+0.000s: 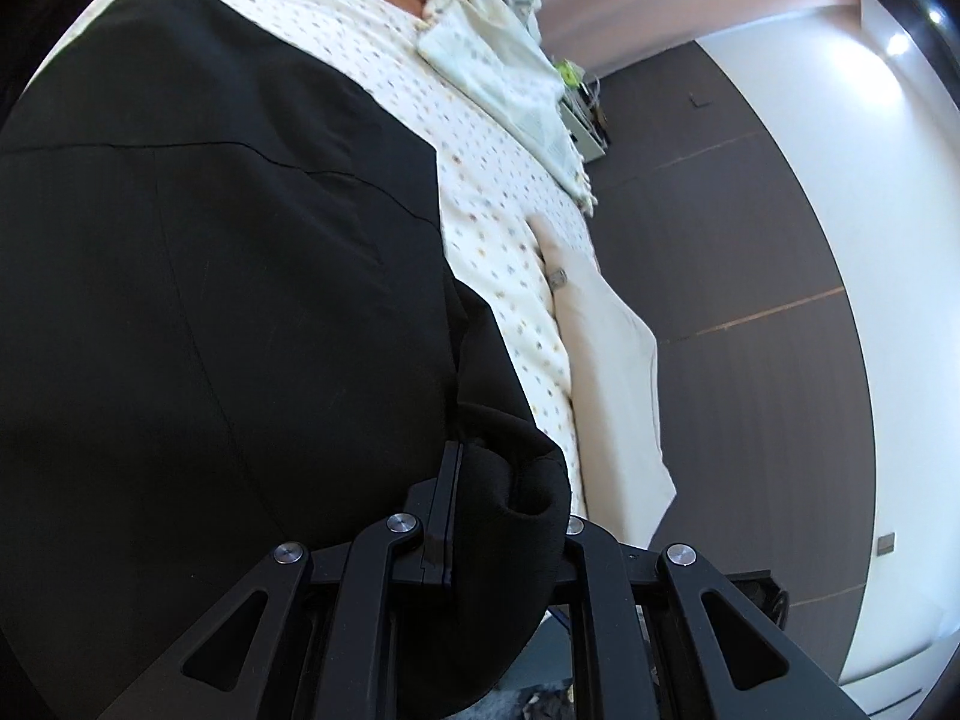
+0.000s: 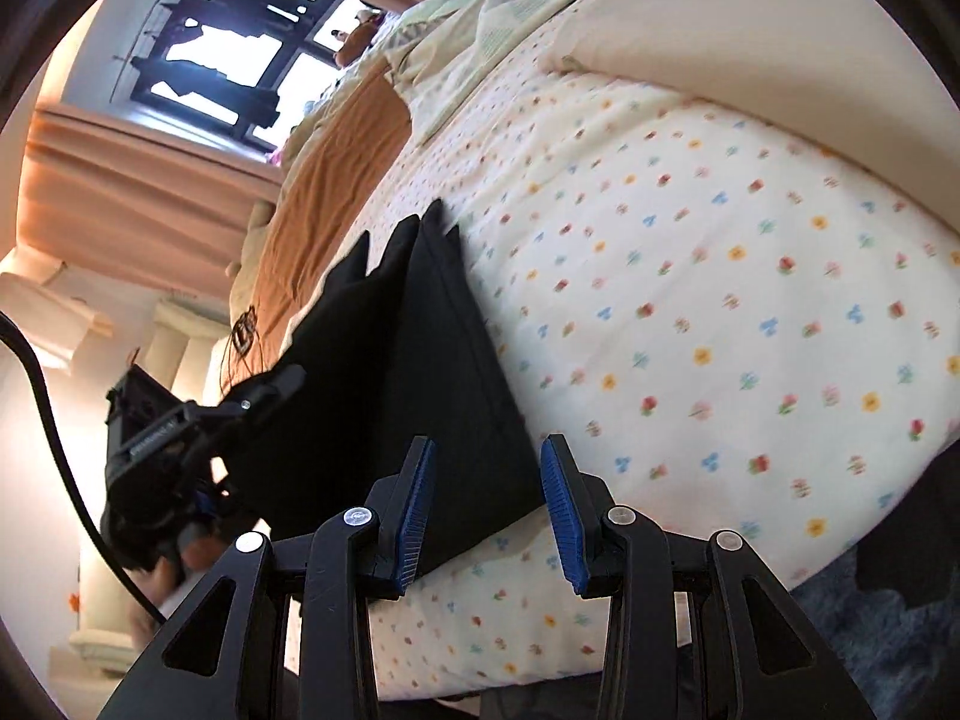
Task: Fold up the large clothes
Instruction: 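Lower the fold onto the jacket and open both grippers, then close both grippers on the end of the folded black jacket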
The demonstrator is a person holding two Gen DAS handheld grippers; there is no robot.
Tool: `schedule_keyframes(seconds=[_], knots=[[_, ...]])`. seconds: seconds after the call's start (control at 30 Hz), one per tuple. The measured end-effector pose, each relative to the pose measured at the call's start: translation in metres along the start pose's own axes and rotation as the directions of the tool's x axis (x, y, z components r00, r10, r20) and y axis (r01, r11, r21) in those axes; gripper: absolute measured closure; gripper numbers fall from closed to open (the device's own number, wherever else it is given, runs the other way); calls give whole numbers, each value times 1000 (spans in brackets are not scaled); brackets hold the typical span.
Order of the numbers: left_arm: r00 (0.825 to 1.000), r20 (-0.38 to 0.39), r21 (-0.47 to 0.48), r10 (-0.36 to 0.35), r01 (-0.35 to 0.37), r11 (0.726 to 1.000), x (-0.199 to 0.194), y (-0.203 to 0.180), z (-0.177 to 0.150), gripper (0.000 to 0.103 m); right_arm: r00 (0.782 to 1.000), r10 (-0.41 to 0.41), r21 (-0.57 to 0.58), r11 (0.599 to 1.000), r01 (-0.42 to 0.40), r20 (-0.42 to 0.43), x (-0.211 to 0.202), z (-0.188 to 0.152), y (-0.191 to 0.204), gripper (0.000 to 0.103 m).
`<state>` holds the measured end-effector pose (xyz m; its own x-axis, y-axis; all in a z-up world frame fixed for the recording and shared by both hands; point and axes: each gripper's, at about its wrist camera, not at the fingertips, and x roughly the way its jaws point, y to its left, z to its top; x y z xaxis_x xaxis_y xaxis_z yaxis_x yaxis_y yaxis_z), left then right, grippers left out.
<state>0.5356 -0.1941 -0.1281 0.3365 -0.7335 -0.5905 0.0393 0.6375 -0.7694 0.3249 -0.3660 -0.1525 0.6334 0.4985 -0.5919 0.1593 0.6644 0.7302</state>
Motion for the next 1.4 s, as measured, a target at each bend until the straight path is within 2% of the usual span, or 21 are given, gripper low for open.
schedule_keyframes(seconds=[0.13, 0.2, 0.23, 0.27, 0.3, 0.33, 0.37, 0.4, 0.47, 0.53, 0.73, 0.93, 1.03, 1.1, 1.13, 1.17, 1.2, 1.3, 1.4], knots=[[1000, -28, 22, -3, 4, 1000, 13, -9, -2, 89, 1000, -1, 15, 1000, 1, 13, -11, 5, -11, 65], [999, -49, 17, 16, -15, 1000, 15, -7, 2, 82, 1000, -9, 22, 1000, 9, 18, -12, 7, -14, 65], [998, -65, 5, 6, -5, 1000, 15, -1, 4, 71, 1000, -11, 26, 1000, 11, 19, -12, 7, -15, 65], [996, -84, -14, -24, 23, 1000, 16, 1, 2, 49, 1000, -9, 31, 999, 9, 21, -13, 8, -16, 65], [993, -98, -31, -58, 55, 998, 27, 1, 5, 39, 1000, -7, 32, 999, 6, 21, -14, 8, -16, 65], [992, -104, -32, -73, 70, 997, 27, 1, 4, 24, 1000, -2, 32, 999, 1, 19, -12, 8, -14, 65], [992, -102, -14, -70, 69, 998, 25, -1, 3, 18, 1000, 6, 29, 1000, -6, 16, -11, 8, -11, 65], [994, -96, 13, -55, 57, 998, 21, -3, 3, 18, 1000, 15, 23, 1000, -16, 13, -9, 8, -8, 64], [995, -87, 39, -42, 46, 998, 14, -5, 2, 18, 999, 32, 13, 999, -32, 13, -5, 7, -2, 50], [997, -71, 34, -40, 43, 999, 2, 1, 4, 18, 998, 54, -6, 999, -53, 15, -1, 6, 7, 50], [997, 58, 31, 52, -54, 998, -65, 36, 3, 18, 992, 123, -43, 991, -123, -1, 11, 3, 32, 50], [971, 167, -12, 171, -171, 985, -126, 79, -3, 19, 991, 128, -62, 990, -130, -34, 40, 0, 49, 49], [963, 176, -49, 202, -197, 979, -139, 101, -9, 33, 997, 79, -57, 995, -79, -8, 50, 0, 51, 49], [963, 157, -72, 221, -212, 975, -135, 113, -15, 39, 997, 73, -70, 995, -73, 2, 54, -1, 51, 49], [963, 150, -76, 226, -216, 973, -133, 117, -17, 44, 998, 65, -79, 995, -64, 7, 55, -2, 51, 51], [962, 142, -74, 232, -223, 972, -121, 114, -18, 46, 998, 59, -92, 994, -58, 13, 55, -2, 51, 72], [961, 133, -72, 241, -233, 970, -118, 117, -21, 47, 998, 62, -102, 993, -61, 5, 55, -2, 50, 86], [954, 115, -72, 275, -268, 961, -114, 124, -28, 53, 996, 86, -78, 993, -85, 16, 50, -3, 40, 91], [959, 100, -47, 264, -260, 964, -110, 122, -29, 57, 999, 39, -36, 999, -38, 35, 45, -6, 25, 92]])
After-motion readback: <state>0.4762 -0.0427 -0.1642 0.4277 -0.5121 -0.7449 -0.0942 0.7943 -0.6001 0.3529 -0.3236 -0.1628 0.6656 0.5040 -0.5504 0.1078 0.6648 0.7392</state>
